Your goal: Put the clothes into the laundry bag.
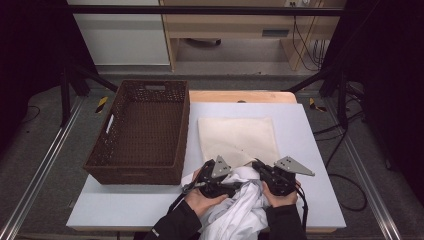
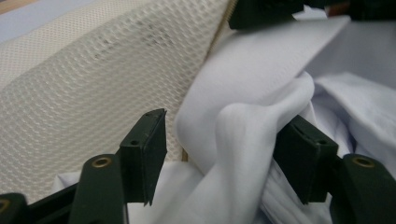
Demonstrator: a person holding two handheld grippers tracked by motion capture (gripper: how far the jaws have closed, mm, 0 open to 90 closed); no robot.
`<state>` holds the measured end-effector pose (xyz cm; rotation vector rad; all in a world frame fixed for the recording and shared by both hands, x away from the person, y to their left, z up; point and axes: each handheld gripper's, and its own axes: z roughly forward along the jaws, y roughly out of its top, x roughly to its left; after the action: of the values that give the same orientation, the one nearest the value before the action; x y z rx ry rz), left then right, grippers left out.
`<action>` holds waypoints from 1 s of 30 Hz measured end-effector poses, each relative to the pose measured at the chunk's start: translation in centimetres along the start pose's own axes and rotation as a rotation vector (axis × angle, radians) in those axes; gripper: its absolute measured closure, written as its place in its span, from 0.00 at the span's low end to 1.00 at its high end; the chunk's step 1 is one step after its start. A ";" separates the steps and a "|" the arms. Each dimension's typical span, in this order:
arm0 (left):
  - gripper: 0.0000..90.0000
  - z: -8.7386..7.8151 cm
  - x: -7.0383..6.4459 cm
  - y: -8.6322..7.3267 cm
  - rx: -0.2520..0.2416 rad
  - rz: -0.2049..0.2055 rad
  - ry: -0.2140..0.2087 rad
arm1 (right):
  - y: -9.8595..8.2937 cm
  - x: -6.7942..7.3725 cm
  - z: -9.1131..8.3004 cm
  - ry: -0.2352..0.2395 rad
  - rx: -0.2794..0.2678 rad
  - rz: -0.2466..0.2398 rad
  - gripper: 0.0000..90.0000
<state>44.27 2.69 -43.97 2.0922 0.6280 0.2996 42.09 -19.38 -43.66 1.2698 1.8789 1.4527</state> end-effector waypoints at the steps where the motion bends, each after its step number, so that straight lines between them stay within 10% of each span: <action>1: 0.39 0.4 0.1 0.0 0.006 -0.002 -0.005 | 0.0 0.0 0.0 0.001 0.001 -0.004 0.98; 14: 0.81 1.1 -2.6 0.2 0.056 0.105 0.010 | 0.0 0.0 0.1 0.010 -0.004 0.010 0.98; 22: 0.73 3.8 -1.0 0.7 0.133 0.060 0.012 | 0.2 0.2 -0.1 0.038 -0.028 0.013 0.98; 30: 0.45 2.6 -0.9 0.5 0.076 0.045 -0.015 | 0.1 0.0 -0.2 0.027 -0.014 0.010 0.98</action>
<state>44.78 0.15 -45.04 2.1818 0.5930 0.2895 41.96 -19.49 -43.47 1.2609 1.8795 1.4928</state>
